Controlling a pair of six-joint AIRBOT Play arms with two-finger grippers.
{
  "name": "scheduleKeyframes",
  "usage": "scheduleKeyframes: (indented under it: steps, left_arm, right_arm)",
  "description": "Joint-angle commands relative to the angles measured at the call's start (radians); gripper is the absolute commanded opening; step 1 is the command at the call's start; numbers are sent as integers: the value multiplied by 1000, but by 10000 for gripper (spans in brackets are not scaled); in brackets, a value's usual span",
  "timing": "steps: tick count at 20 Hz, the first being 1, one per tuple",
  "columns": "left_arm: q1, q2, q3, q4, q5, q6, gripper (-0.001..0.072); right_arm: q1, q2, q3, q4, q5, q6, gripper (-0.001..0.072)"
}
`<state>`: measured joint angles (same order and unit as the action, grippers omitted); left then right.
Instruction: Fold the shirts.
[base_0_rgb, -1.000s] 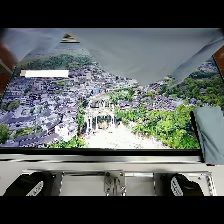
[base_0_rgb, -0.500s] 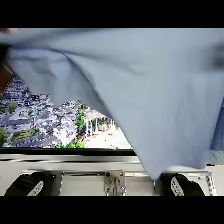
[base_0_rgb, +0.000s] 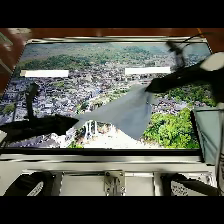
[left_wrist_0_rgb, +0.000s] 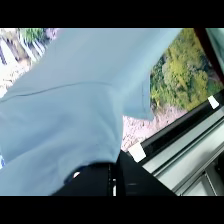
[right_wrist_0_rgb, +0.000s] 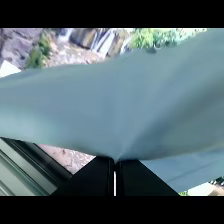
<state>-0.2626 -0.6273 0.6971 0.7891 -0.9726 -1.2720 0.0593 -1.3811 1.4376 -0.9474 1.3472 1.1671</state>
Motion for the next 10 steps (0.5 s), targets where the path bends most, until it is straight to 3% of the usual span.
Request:
scheduleKeyframes:
  steps: [1, 3, 4, 5, 6, 8, 10]
  left_arm:
    - [-20, 2, -95, -4, 0, -24, 33]
    - [-20, 1, -95, -3, 21, -24, 33]
    - [-20, 1, -95, -3, 43, -24, 33]
    - [-20, 1, -95, -3, 66, -24, 33]
    - [-20, 1, -95, -3, 93, -24, 33]
    - [-20, 1, -95, -3, 133, -24, 33]
    - [-20, 1, -95, -2, 134, -23, 33]
  right_arm:
    - [138, -182, -57, -106, -201, 62, 65]
    - [143, -206, -57, -98, -264, 95, 91]
    - [137, -201, -55, -114, -272, 92, 166]
    - [122, -188, -51, -154, -246, 93, 569]
    - [100, -172, -51, -212, -190, 83, 694]
    - [22, -146, -53, -389, 9, 119, 684]
    - [-92, -132, -111, -374, 167, 182, 605]
